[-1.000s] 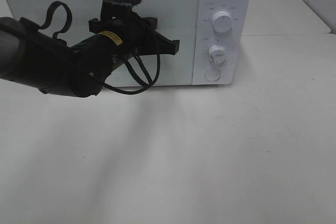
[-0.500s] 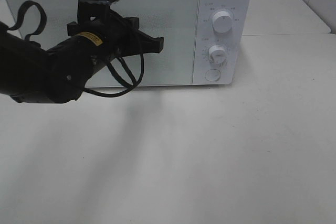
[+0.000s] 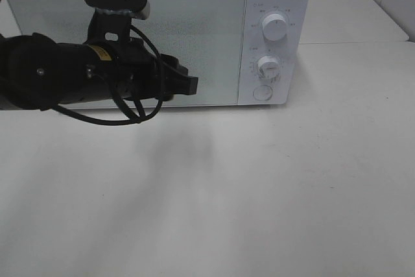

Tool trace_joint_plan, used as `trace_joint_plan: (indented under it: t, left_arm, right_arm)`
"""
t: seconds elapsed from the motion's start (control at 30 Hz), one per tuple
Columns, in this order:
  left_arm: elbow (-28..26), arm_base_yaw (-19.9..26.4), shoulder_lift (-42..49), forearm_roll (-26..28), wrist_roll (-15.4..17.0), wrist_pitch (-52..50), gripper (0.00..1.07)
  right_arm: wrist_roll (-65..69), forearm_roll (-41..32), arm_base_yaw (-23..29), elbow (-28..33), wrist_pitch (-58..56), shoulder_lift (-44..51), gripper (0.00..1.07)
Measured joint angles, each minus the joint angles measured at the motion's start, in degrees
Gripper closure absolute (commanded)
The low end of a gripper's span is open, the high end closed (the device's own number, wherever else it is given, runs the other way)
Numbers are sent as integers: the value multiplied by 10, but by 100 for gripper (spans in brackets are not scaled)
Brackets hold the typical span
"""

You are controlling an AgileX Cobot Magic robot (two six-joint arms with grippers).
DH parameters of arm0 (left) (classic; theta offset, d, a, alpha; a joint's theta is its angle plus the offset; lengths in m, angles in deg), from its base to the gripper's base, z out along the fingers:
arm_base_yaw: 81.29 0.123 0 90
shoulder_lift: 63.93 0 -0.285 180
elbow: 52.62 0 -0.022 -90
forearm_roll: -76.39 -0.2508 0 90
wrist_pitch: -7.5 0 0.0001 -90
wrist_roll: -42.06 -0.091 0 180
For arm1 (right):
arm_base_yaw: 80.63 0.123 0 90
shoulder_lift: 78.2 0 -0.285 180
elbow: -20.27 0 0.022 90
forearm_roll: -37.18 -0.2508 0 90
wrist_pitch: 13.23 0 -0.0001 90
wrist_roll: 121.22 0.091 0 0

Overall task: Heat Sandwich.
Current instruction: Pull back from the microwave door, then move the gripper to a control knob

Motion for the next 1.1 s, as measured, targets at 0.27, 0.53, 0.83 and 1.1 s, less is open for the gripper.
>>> trace_joint_plan:
  t: [0.27,0.53,0.83,1.1]
  left_arm:
    - [0,0,42,-11,-7,206,8]
    - [0,0,77,-95,-10,395,8]
    - [0,66,120,-117,41,523,8]
    - [0,213,186,-131,43,596,8]
  right_arm:
    - [0,0,0,0,0,0,31]
    - [0,0,0,0,0,0,31]
    - [0,0,0,0,0,0,31]
    - [0,0,0,0,0,0,31]
